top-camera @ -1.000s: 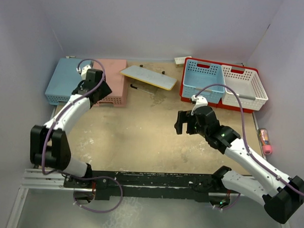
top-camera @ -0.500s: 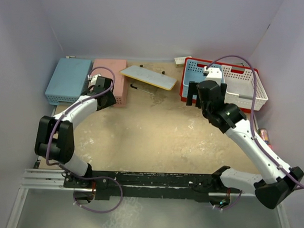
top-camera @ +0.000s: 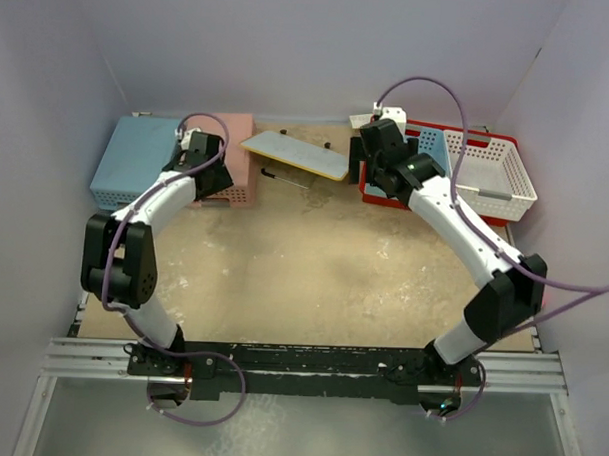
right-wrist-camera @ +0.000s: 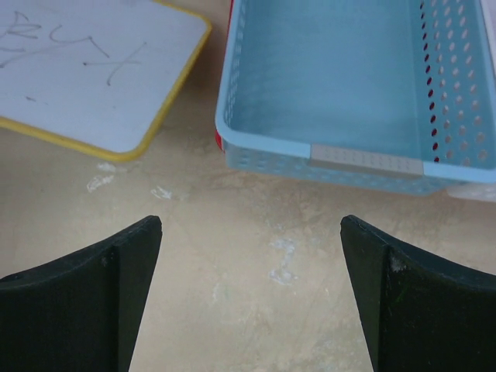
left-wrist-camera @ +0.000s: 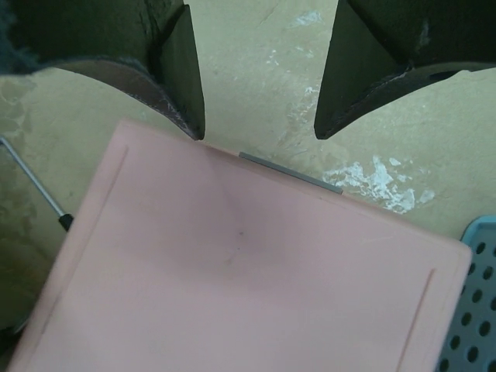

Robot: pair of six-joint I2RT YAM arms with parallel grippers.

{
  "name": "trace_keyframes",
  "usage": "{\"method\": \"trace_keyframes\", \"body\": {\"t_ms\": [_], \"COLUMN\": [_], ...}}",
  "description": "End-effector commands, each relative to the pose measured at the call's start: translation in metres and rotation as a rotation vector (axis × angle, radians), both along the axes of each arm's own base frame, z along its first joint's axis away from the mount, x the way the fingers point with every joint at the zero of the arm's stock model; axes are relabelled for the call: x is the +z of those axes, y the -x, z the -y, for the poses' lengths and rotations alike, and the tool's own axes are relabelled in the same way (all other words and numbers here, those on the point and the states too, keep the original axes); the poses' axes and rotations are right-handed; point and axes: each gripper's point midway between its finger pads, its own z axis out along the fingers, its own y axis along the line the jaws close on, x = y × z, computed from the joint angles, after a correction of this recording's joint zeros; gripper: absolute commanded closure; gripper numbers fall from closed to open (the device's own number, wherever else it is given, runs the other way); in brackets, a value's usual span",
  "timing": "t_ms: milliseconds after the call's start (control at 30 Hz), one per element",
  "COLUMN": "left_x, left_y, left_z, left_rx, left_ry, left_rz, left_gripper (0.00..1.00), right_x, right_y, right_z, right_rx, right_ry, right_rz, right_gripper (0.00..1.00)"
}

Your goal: Turn the large container upside down

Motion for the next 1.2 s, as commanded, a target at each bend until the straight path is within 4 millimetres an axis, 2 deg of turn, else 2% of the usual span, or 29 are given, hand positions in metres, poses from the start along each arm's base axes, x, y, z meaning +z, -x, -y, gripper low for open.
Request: {"method": "trace_keyframes", "body": {"t_ms": [0,100,200,367,467,567,667,800,900,1000,1067,1167], "left_x": [0.070,0.100,0.118,0.125,0.130,0.141,0.149,0.147,0.143,0.138,0.136,0.136], "left_y": [0.004,0.027,0.056,0.102,0.120,0.128,0.129,0.125,0.122,0.116,0.115,0.114], "left_z": [0.003,0.011,0.013,0.002,-0.005,-0.007,-0.005,-0.001,0.001,-0.001,-0.003,-0.005], "left_rx": [-0.053,-0.103,-0.138,-0.146,-0.136,-0.136,-0.137,-0.137,-0.128,-0.095,-0.075,-0.053], "left_ry": [0.016,0.062,0.087,0.062,0.039,0.042,0.058,0.079,0.096,0.108,0.103,0.104], "left_rz": [0.113,0.169,0.201,0.175,0.166,0.189,0.215,0.219,0.224,0.248,0.241,0.246], "left_gripper": [0.43,0.42,0.42,0.42,0.42,0.42,0.42,0.42,0.42,0.40,0.39,0.38], "right_x": [0.012,0.000,-0.023,-0.055,-0.062,-0.043,-0.005,0.044,0.081,0.107,0.119,0.132], "right_y": [-0.027,-0.047,-0.067,-0.093,-0.098,-0.097,-0.089,-0.067,-0.044,-0.011,0.019,0.053], "right_z": [0.000,-0.001,0.000,0.004,0.002,0.007,0.014,0.022,0.018,-0.012,-0.032,-0.055], "right_rx": [-0.024,-0.022,-0.029,-0.061,-0.063,-0.092,-0.107,-0.084,-0.008,0.198,0.354,0.519], "right_ry": [0.001,-0.008,0.000,0.061,0.074,0.059,0.032,-0.015,-0.096,-0.257,-0.369,-0.496], "right_rz": [-0.004,-0.038,-0.093,-0.164,-0.187,-0.135,-0.046,0.048,0.137,0.209,0.255,0.276], "right_gripper": [0.01,0.06,0.16,0.37,0.57,0.80,0.99,1.00,1.00,1.00,1.00,1.00]}}
